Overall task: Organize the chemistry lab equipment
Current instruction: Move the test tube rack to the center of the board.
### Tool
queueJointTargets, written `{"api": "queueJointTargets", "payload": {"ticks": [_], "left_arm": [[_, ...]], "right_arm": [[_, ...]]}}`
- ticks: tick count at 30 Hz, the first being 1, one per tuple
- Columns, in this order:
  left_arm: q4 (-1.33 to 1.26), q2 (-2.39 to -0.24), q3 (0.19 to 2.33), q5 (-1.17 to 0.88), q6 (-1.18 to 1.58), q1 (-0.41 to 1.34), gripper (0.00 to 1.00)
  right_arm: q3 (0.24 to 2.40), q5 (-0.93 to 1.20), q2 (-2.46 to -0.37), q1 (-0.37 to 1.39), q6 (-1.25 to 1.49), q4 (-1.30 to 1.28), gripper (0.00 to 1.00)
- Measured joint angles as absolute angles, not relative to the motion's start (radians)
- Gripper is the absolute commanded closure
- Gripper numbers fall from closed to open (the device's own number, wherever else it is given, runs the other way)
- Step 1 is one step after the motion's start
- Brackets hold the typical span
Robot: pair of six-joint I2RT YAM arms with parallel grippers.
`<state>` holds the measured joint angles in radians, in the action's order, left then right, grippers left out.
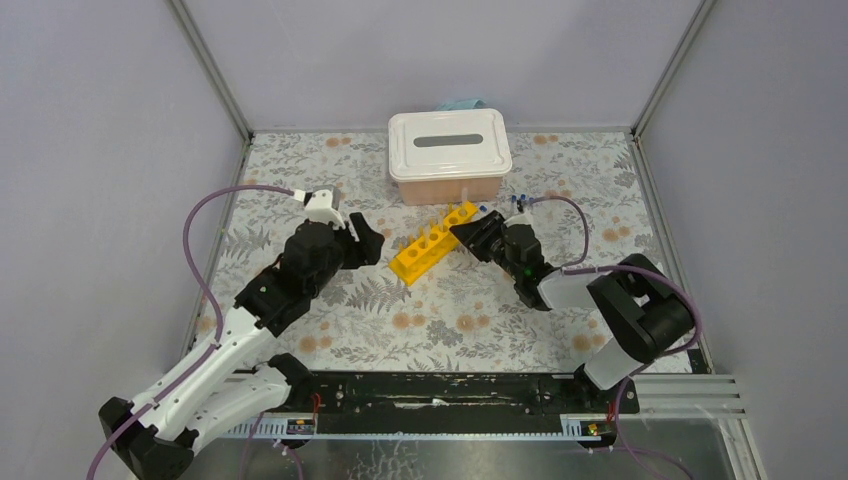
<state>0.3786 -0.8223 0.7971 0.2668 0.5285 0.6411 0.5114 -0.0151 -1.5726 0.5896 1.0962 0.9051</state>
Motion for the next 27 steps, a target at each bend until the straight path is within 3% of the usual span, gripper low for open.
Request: {"api": "queueJointTargets", "payload": {"ticks": [8,27], "left_arm": [[0.351,-0.822,0.784,0.247,0.503,0.642,0.26],[0.322,-0.824,0.777,0.224,0.475,0.646,0.26]], "right_arm": [[0.554,-0.019,-1.670,0.590,1.138,0.982,0.54],[0.558,-0.068,-1.671,0.590,1.153,0.971,0.54]]}}
